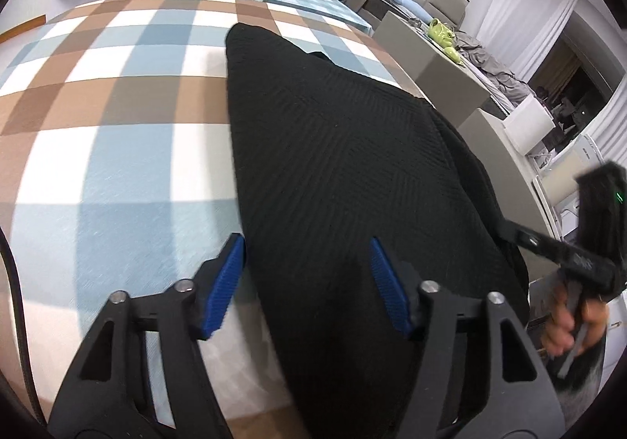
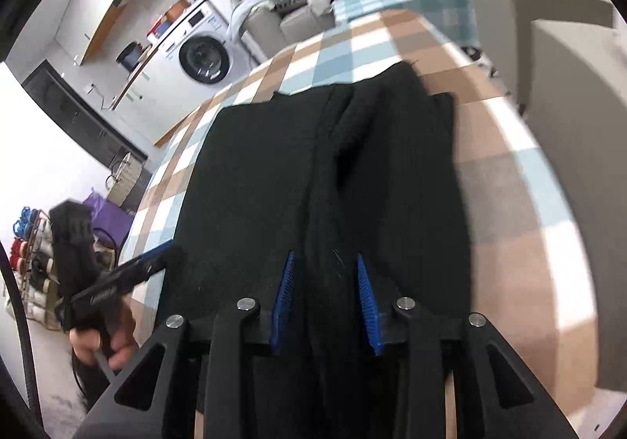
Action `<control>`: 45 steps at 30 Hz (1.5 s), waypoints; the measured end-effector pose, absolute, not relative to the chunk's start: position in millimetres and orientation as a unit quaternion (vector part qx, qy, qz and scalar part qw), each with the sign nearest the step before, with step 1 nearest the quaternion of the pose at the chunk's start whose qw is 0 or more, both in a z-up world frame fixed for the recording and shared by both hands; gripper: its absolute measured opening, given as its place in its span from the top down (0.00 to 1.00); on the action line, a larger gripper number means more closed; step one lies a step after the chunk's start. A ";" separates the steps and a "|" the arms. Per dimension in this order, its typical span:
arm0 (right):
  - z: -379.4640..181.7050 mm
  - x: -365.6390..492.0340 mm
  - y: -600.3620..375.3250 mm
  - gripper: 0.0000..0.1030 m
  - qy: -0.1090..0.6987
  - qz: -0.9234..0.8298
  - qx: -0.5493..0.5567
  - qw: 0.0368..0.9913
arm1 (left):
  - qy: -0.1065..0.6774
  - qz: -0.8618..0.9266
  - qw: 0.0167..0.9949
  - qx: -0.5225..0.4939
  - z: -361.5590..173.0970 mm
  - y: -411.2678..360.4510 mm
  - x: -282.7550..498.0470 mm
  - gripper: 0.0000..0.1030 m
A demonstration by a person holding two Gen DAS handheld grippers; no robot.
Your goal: Fold small clothes
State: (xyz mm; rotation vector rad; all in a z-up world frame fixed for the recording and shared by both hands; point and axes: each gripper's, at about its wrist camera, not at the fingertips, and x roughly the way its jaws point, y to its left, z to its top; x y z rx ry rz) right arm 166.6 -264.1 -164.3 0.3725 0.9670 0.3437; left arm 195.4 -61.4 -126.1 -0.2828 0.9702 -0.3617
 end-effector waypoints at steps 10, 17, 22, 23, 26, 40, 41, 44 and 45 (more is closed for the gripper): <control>-183.4 164.7 -265.8 0.61 0.470 0.153 0.173 0.852 | 0.441 -0.134 0.880 -0.115 -126.1 -66.6 208.8 0.90; -185.3 175.5 -239.9 0.61 0.478 0.181 0.162 0.844 | 0.438 -0.112 0.882 -0.136 -125.0 -34.2 203.5 0.91; -188.2 185.8 -195.7 0.61 0.484 0.233 0.163 0.828 | 0.430 -0.067 0.890 -0.137 -120.9 14.8 193.7 0.91; -188.7 187.7 -185.8 0.61 0.485 0.243 0.162 0.824 | 0.428 -0.057 0.892 -0.134 -120.5 23.4 191.8 0.91; -188.9 190.9 -157.2 0.61 0.486 0.270 0.145 0.818 | 0.432 -0.034 0.892 -0.131 -121.3 48.1 188.7 0.91; -187.5 203.1 -145.5 0.63 0.484 0.281 0.141 0.816 | 0.425 -0.027 0.891 -0.155 -105.4 69.9 168.6 0.63; -189.5 206.2 -143.7 0.68 0.484 0.278 0.145 0.817 | 0.421 -0.030 0.892 -0.159 -103.0 70.2 166.1 0.55; -192.8 216.0 -141.9 0.89 0.482 0.269 0.151 0.820 | 0.406 -0.033 0.900 -0.154 -93.1 64.7 157.2 0.45; -188.8 216.9 -141.4 0.94 0.479 0.270 0.152 0.821 | 0.404 -0.036 0.902 -0.151 -90.1 62.2 154.8 0.44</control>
